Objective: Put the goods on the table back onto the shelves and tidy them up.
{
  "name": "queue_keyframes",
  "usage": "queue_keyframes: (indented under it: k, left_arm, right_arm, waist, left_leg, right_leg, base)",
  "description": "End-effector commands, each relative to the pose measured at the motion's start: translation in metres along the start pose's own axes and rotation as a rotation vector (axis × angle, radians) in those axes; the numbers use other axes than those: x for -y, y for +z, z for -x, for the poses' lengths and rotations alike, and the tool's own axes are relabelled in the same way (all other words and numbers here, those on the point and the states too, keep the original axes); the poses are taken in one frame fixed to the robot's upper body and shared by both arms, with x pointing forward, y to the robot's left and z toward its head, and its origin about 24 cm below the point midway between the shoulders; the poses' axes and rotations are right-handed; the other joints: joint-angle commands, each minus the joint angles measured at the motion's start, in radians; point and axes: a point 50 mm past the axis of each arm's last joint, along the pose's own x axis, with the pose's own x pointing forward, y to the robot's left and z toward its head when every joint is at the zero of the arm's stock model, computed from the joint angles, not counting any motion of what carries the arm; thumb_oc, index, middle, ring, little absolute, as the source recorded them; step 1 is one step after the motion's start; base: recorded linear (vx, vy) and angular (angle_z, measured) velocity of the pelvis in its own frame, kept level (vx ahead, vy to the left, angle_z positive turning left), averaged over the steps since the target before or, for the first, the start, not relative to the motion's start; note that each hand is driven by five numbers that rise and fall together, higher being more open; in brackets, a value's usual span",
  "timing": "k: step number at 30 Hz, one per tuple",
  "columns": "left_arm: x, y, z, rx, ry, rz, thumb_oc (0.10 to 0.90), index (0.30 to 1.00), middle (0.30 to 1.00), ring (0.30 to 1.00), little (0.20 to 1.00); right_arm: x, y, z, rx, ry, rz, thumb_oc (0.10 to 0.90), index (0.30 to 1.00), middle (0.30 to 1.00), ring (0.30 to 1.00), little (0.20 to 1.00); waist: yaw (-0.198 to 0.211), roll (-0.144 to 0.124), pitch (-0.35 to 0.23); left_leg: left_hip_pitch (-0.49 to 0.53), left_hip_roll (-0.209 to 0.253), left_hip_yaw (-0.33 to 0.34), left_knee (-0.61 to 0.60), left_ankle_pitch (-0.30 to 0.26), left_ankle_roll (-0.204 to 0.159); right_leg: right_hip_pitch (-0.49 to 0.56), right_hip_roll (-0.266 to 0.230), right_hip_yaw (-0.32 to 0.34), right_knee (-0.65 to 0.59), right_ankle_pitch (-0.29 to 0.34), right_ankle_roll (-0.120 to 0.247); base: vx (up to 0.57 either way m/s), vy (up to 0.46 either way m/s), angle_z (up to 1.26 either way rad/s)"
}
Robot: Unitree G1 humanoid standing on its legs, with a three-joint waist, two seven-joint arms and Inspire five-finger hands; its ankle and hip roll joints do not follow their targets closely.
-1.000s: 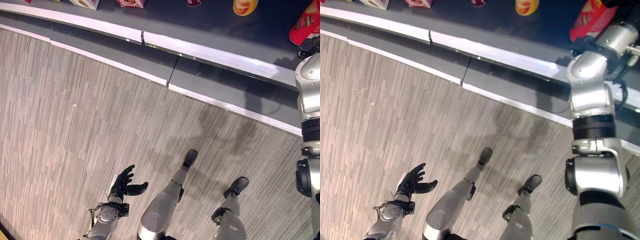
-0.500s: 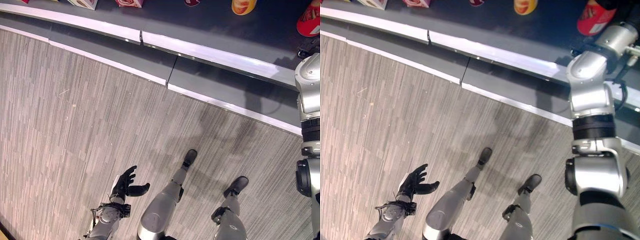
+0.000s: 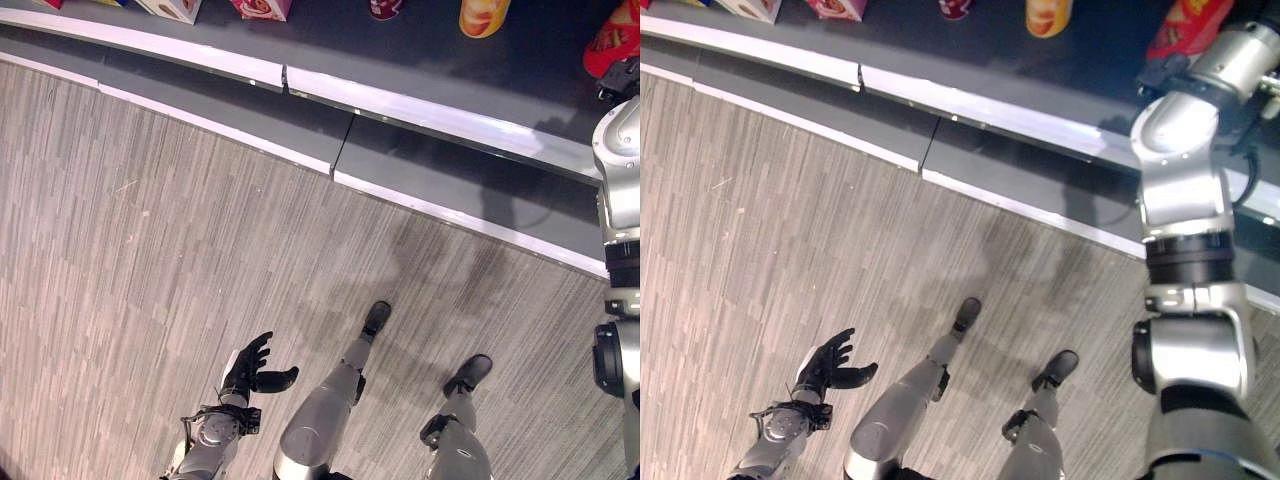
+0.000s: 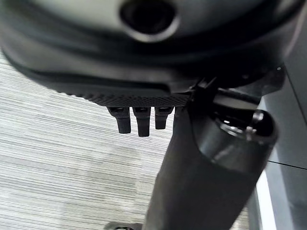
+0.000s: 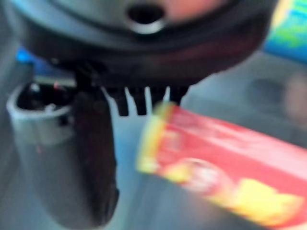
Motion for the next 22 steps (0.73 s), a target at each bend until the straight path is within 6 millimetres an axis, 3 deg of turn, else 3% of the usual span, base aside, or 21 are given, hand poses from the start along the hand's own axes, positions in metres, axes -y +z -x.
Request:
queue_keyframes:
  k: [1,4,5,7,12,17,22]
  left_arm:
    - [-0.033,-0.020,0.013,-0.076,0.064,-0.099,0.800,0.900,0.900,0.900,0.900]
    - [-0.035,-0.028,0.015,-0.117,0.086,-0.100,0.800,0.900,0.900,0.900,0.900]
    - [-0.036,-0.035,0.016,-0.155,0.107,-0.079,0.800,0.900,0.900,0.900,0.900]
    - [-0.040,-0.039,0.018,-0.178,0.127,-0.060,0.800,0.900,0.900,0.900,0.900]
    - [-0.057,-0.055,0.029,-0.247,0.164,-0.012,0.800,0.900,0.900,0.900,0.900]
    - [-0.067,-0.063,0.033,-0.272,0.191,0.008,0.800,0.900,0.900,0.900,0.900]
    - [-0.065,-0.065,0.031,-0.277,0.166,0.006,0.800,0.900,0.900,0.900,0.900]
  right_arm:
    - [0.007,0.022,0.000,0.175,0.002,-0.009,0.800,0.900,0.900,0.900,0.900]
    - [0.002,0.018,0.030,0.135,0.077,-0.081,0.800,0.900,0.900,0.900,0.900]
    - [-0.003,0.013,0.061,0.045,0.166,-0.207,0.800,0.900,0.900,0.900,0.900]
    - [-0.009,0.003,0.105,-0.109,0.343,-0.373,0.800,0.900,0.900,0.900,0.900]
    - [0.007,-0.029,0.203,-0.547,0.663,-0.660,0.800,0.900,0.900,0.900,0.900]
    - [0.049,-0.068,0.284,-0.918,0.827,-0.511,0.800,0.900,0.900,0.900,0.900]
    - [0.090,-0.098,0.347,-1.192,0.951,-0.260,0.800,0.900,0.900,0.900,0.900]
  waist:
    - [0.011,-0.111,-0.111]
    - [-0.016,-0.133,-0.123]
    - [-0.038,-0.149,-0.132]
    - [-0.068,-0.174,-0.145]
    - [-0.144,-0.231,-0.189]
    - [-0.224,-0.254,-0.247]
    - [-0.266,-0.260,-0.291]
  left_leg:
    - [-0.041,0.039,-0.015,0.053,-0.114,-0.068]
    - [-0.019,0.047,-0.004,0.053,-0.111,-0.066]
    - [0.006,0.056,0.006,0.045,-0.116,-0.069]
    - [0.033,0.069,0.023,0.029,-0.111,-0.072]
    - [0.110,0.106,0.080,-0.011,-0.100,-0.081]
    - [0.180,0.128,0.125,-0.025,-0.108,-0.090]
    - [0.261,0.150,0.176,-0.027,-0.128,-0.099]
  right_leg:
    - [0.145,-0.106,-0.040,0.020,-0.110,0.116]
    - [0.157,-0.102,-0.034,0.019,-0.105,0.116]
    - [0.169,-0.095,-0.028,0.016,-0.107,0.115]
    - [0.180,-0.087,-0.019,0.014,-0.104,0.112]
    - [0.205,-0.075,0.000,0.010,-0.096,0.110]
    - [0.234,-0.075,0.009,0.018,-0.092,0.110]
    - [0.265,-0.072,0.036,0.026,-0.097,0.108]
  base:
    - [-0.04,-0.015,-0.07]
    - [-0.02,-0.026,-0.08]
    - [0.01,-0.036,-0.05]
    - [0.00,-0.035,-0.13]
    - [0.03,-0.023,-0.24]
    - [0.05,-0.002,-0.35]
    - [0.05,-0.006,-0.46]
